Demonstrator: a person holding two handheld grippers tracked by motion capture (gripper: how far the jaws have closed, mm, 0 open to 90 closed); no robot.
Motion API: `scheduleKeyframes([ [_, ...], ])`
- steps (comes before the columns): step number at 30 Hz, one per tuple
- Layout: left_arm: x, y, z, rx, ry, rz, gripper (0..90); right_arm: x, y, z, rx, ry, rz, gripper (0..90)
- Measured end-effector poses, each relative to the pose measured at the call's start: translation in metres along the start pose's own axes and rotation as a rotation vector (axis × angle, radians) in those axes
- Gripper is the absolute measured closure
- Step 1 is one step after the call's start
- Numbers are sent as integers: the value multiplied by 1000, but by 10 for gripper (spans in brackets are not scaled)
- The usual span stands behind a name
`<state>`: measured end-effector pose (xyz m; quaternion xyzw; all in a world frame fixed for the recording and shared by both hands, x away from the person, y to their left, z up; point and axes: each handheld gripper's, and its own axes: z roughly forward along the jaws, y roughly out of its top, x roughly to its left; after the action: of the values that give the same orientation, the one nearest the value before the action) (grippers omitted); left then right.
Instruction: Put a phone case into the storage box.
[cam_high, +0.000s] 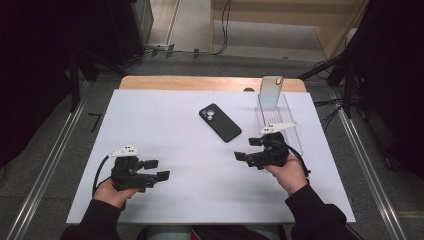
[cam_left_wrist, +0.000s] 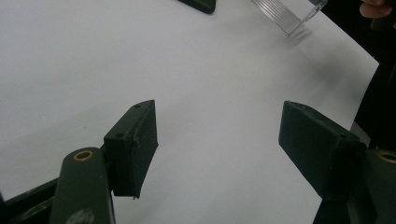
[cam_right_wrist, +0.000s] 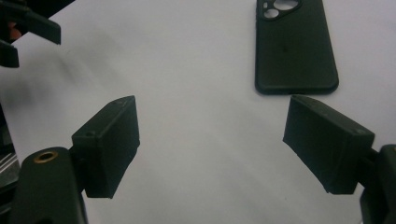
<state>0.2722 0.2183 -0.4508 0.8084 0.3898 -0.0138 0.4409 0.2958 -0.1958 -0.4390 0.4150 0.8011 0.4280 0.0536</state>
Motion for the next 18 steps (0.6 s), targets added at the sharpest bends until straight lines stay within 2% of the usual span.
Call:
scheduleKeyframes([
  [5, 0, -1, 1, 11, 2, 5, 285, -1, 12, 5, 2, -6, 10, 165],
  [11, 0, -2, 0, 8, 2, 0, 285, -6, 26, 12, -23, -4, 14, 164],
  [14, 0, -3, -1, 13, 10, 8, 285, -9, 32, 17, -11, -15, 5, 164],
  [17, 0, -3, -1, 10, 9, 6, 285, -13, 38, 22, -12, 12, 4, 164],
  [18, 0, -3, -1, 9, 10, 5, 285, -14, 40, 24, -17, 8, 0, 164],
])
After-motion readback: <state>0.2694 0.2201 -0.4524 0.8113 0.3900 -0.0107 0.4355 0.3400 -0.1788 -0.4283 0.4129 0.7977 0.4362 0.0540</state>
